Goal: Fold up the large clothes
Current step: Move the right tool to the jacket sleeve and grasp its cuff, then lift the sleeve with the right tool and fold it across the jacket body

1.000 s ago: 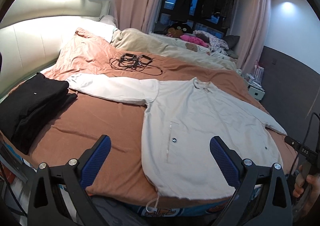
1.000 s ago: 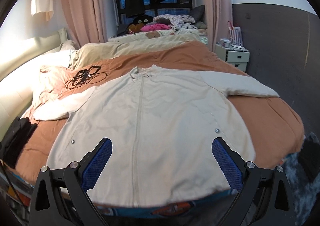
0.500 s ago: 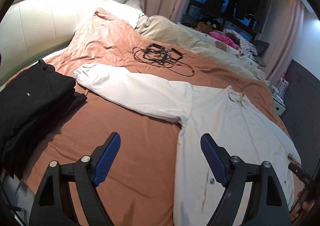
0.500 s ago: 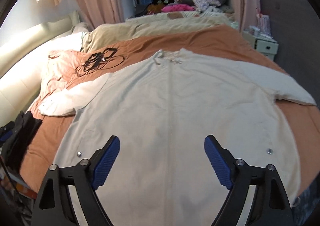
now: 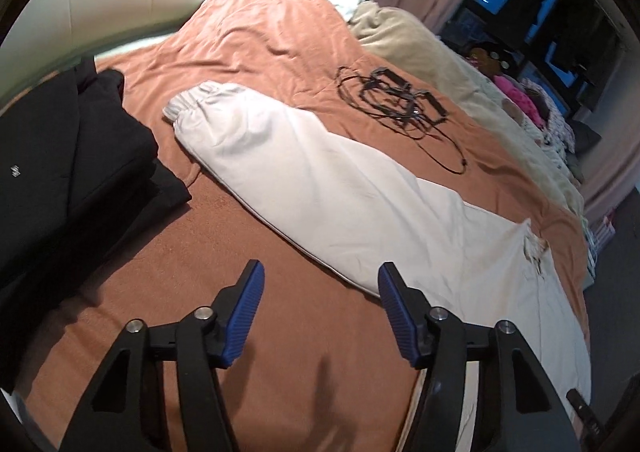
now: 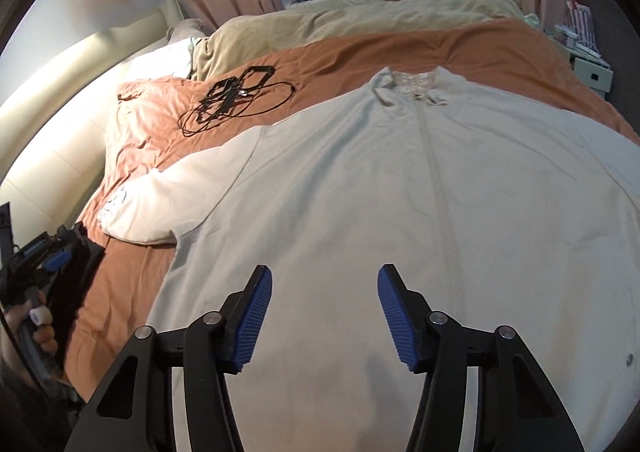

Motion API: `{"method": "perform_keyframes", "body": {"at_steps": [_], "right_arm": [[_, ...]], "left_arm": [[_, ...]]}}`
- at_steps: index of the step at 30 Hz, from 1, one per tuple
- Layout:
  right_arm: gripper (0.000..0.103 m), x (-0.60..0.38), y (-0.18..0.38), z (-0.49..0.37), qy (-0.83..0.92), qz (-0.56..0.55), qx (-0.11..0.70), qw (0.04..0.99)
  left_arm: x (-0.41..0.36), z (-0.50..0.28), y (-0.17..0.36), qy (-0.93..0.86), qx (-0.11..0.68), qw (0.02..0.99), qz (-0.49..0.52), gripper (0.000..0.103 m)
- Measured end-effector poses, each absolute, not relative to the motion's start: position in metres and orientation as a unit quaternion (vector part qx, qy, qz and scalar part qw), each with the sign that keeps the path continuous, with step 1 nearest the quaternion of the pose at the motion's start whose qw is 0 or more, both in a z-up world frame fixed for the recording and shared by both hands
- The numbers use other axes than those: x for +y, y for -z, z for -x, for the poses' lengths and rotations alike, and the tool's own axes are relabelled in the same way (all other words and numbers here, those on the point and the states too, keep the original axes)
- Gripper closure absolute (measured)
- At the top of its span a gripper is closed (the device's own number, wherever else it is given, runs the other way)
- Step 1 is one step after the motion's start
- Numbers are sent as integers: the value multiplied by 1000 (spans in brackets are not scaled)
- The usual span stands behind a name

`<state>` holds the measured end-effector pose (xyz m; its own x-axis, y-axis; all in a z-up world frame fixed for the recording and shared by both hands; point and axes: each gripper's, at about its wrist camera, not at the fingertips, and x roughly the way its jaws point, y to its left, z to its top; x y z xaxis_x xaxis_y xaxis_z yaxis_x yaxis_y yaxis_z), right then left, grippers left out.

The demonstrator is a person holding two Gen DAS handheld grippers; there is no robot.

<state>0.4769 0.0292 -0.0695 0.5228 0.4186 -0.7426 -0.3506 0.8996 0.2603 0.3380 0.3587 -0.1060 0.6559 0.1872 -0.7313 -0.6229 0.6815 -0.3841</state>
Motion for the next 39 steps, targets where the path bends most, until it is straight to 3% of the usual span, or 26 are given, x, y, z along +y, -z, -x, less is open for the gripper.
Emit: {"method": "perform_keyframes", "body": {"at_steps": [2, 8, 17, 19, 23, 39], "right_arm": [[53, 43, 74, -486, -231, -41, 441, 866], [72, 82, 92, -508, -267, -49, 461, 845], [75, 133, 112, -524, -303, -57, 485, 818], [79, 143, 118, -526, -311, -58, 493, 811], [88, 166, 132, -535, -326, -68, 511, 793], [91, 244, 187, -553, -353, -125, 573, 729]], "left_arm": [[371, -349, 117, -249, 345, 842, 331, 46], [400, -377, 143, -273, 350, 823, 354, 46], [433, -405, 185, -312, 371, 790, 374, 46], [441, -410, 195, -319, 371, 785, 380, 54], [450, -411, 198, -325, 357, 786, 386, 94], [406, -411, 52, -177, 254, 890, 336, 99]]}}
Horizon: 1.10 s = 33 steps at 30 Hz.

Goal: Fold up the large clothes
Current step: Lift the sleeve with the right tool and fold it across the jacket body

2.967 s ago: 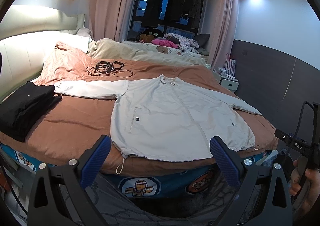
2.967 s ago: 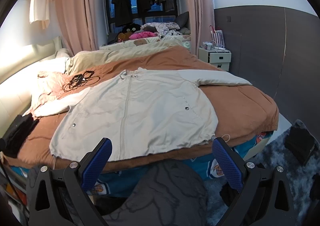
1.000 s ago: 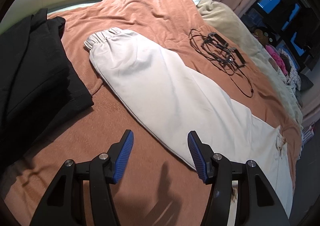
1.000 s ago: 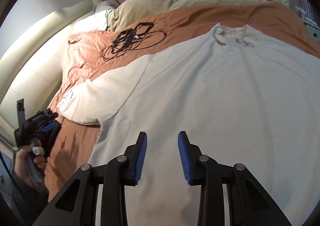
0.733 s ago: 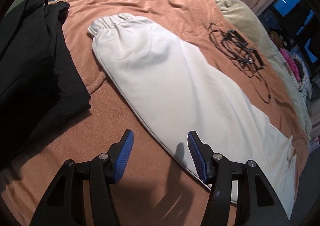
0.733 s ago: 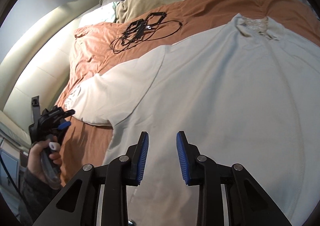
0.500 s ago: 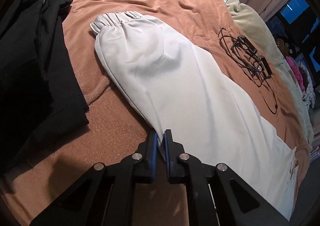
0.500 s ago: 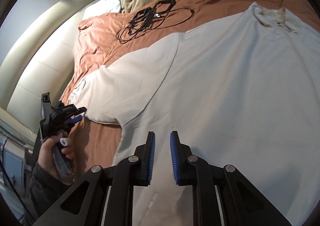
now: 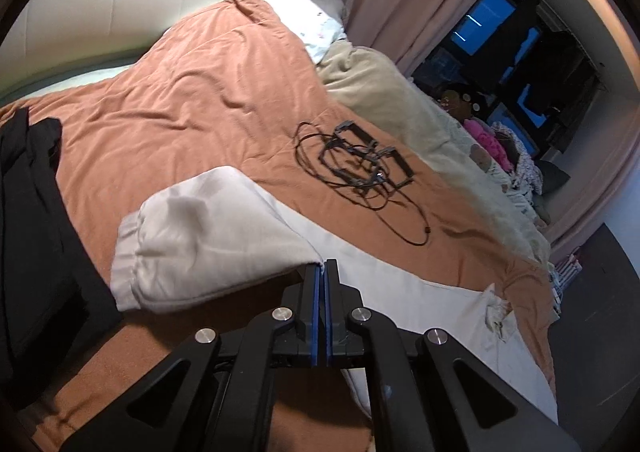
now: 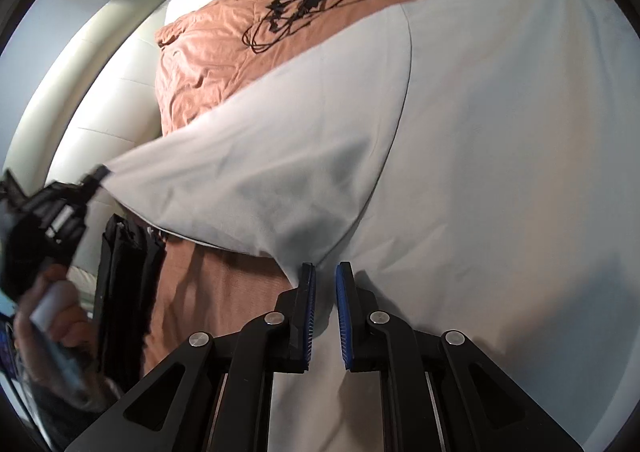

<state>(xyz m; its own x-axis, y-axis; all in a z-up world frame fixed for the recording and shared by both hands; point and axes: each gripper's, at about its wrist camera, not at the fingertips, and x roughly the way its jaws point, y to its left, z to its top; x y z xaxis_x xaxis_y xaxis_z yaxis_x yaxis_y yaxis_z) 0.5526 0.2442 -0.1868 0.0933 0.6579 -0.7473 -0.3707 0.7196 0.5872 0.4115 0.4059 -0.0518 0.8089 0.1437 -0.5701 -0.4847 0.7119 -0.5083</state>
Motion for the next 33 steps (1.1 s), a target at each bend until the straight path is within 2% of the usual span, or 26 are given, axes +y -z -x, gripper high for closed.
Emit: {"method": "perform_keyframes", "body": {"at_steps": [3, 8, 10, 12, 18, 25, 30, 31, 32, 33], "right_arm": [[95, 255, 198, -551, -352, -122, 579, 725], [95, 238, 184, -552, -349, -130, 586, 720], [87, 221, 172, -549, -350, -134, 575, 727], [75, 198, 157, -545, -344, -134, 558, 744], [74, 121, 125, -534, -311, -148, 525, 779], [74, 49, 108, -525, -270, -176, 501, 803], [73, 10, 111, -515, -239, -185, 499, 812], [73, 2, 113, -512, -235, -187, 501, 812], [69, -5, 115, -511, -229, -189, 503, 812], [64, -10, 117, -509, -223, -189, 504, 812]], "left_arm": [[385, -420, 32, -140, 252, 901, 323, 99], [340, -433, 4, -80, 252, 918, 297, 99], [322, -437, -5, -55, 251, 923, 288, 99], [301, -442, -14, -30, 251, 927, 277, 99], [247, -454, -29, 29, 264, 932, 248, 99], [175, -470, -15, 79, 310, 925, 207, 99], [135, -484, 20, 120, 386, 888, 219, 99], [129, -484, 25, 132, 402, 877, 226, 95], [125, -484, 31, 143, 413, 868, 234, 86], [120, -480, 35, 145, 419, 866, 233, 62]]}}
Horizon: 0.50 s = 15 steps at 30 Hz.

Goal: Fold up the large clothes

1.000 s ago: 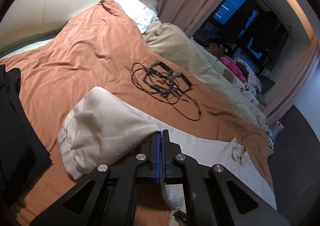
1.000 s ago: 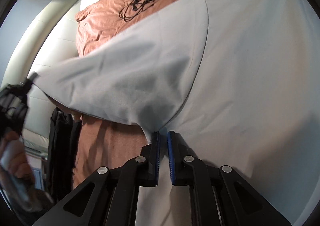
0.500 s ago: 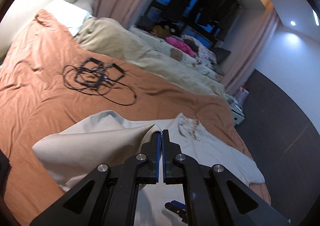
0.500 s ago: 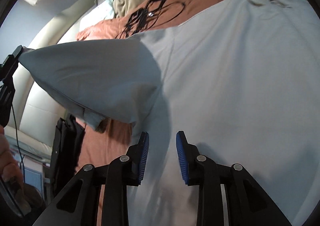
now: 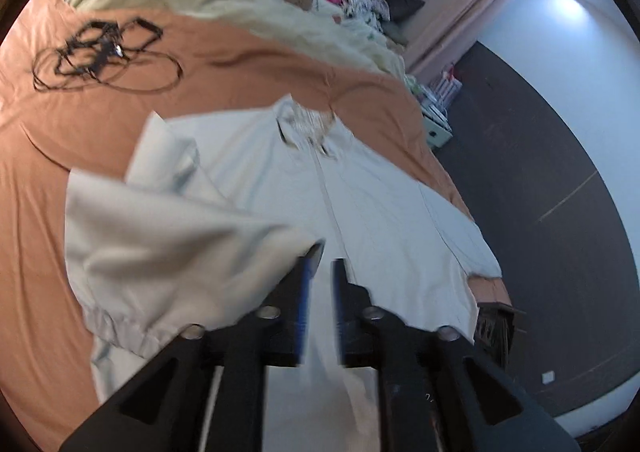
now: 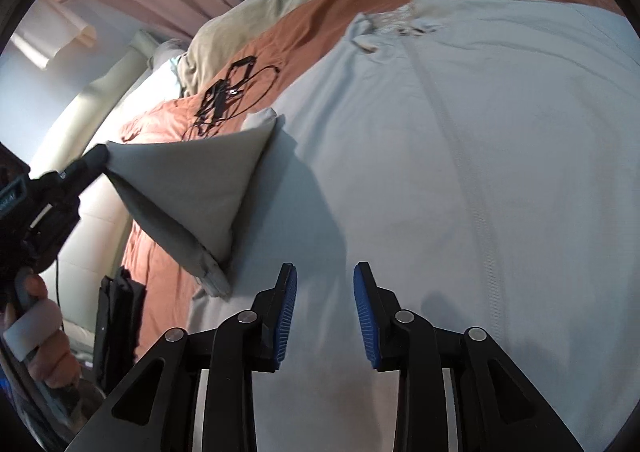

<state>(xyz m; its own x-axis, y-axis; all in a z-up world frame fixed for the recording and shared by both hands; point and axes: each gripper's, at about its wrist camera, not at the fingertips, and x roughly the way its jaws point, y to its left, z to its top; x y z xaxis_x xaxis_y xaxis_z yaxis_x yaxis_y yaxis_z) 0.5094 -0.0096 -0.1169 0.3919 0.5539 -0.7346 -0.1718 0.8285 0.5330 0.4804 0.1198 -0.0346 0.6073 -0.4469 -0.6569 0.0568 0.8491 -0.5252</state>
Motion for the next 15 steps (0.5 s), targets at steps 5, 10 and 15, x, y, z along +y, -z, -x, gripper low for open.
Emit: {"method": "perform_keyframes", "body": {"at_steps": [5, 10, 15], "right_arm": [[62, -30, 119, -498, -217, -188, 502, 816], [62, -19, 115, -494, -243, -175, 495, 815], [62, 26, 111, -497, -279, -135, 496, 811]], "left_arm": [[123, -457, 29, 141, 397, 876, 233, 8], [150, -443, 29, 75, 396, 888, 224, 8], [195, -424, 36, 15, 390, 889, 238, 8]]}}
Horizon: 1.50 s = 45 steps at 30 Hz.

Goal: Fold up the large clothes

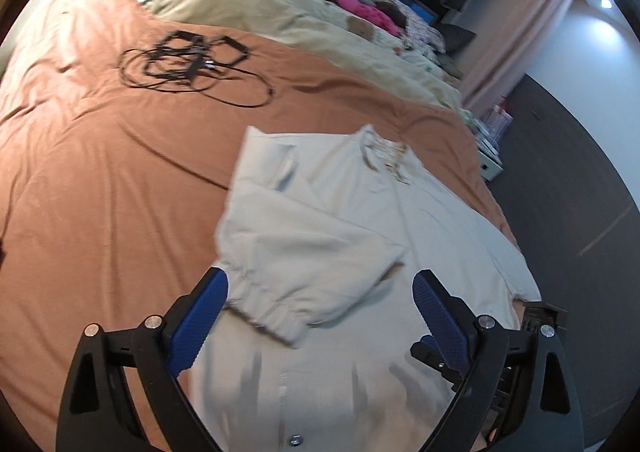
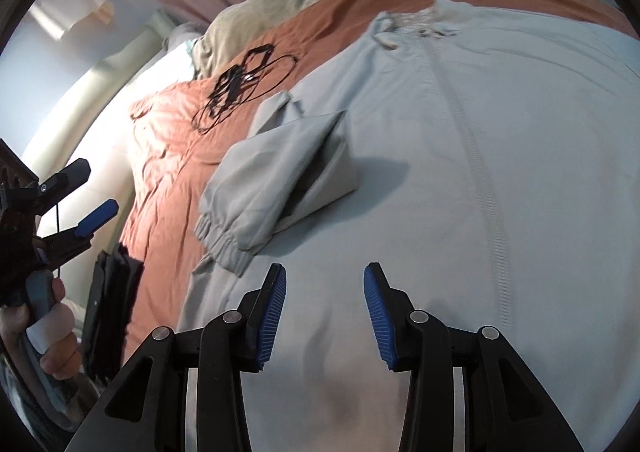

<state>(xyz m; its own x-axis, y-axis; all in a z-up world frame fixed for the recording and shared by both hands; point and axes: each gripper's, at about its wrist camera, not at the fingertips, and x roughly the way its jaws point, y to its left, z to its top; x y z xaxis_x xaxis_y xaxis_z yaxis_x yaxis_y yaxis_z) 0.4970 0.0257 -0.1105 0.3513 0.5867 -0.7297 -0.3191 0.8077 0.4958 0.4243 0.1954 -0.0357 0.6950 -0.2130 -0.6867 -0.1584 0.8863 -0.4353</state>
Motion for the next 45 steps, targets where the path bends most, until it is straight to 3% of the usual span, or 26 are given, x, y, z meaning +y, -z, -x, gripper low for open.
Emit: {"method": "perform_keyframes", "body": {"at_steps": [2, 8, 12, 24, 25, 26, 27, 28, 29, 35, 45], "right_arm": [[62, 45, 109, -497, -291, -114, 496, 810], [61, 109, 106, -495, -336, -54, 494, 800], [41, 152, 109, -496, -353, 1, 490, 797], [38, 219, 169, -511, -300, 174, 515, 784], [39, 220, 169, -510, -298, 187, 508, 786], [49, 220, 167, -510, -295, 194, 504, 788], [66, 218, 164, -512, -296, 193, 504, 789], [75, 213, 160, -517, -298, 180, 508, 788], [93, 206, 155, -522, -299, 161, 514, 787], [94, 148, 108, -539, -324, 47, 504, 800], [94, 39, 30, -549, -293, -52, 444, 845]], "left_arm": [[214, -417, 41, -5, 390, 888, 243, 11], [264, -400, 67, -55, 405, 876, 257, 37], [287, -384, 87, -74, 413, 867, 269, 48], [328, -363, 128, -97, 426, 845, 308, 50], [328, -362, 129, -97, 427, 844, 308, 50], [328, -363, 130, -96, 429, 844, 308, 50], [326, -364, 131, -95, 431, 843, 307, 50], [326, -364, 131, -94, 432, 844, 306, 50], [323, -366, 131, -92, 433, 844, 303, 50], [301, -383, 126, -75, 438, 850, 284, 50], [251, -420, 123, -43, 460, 854, 240, 50]]}}
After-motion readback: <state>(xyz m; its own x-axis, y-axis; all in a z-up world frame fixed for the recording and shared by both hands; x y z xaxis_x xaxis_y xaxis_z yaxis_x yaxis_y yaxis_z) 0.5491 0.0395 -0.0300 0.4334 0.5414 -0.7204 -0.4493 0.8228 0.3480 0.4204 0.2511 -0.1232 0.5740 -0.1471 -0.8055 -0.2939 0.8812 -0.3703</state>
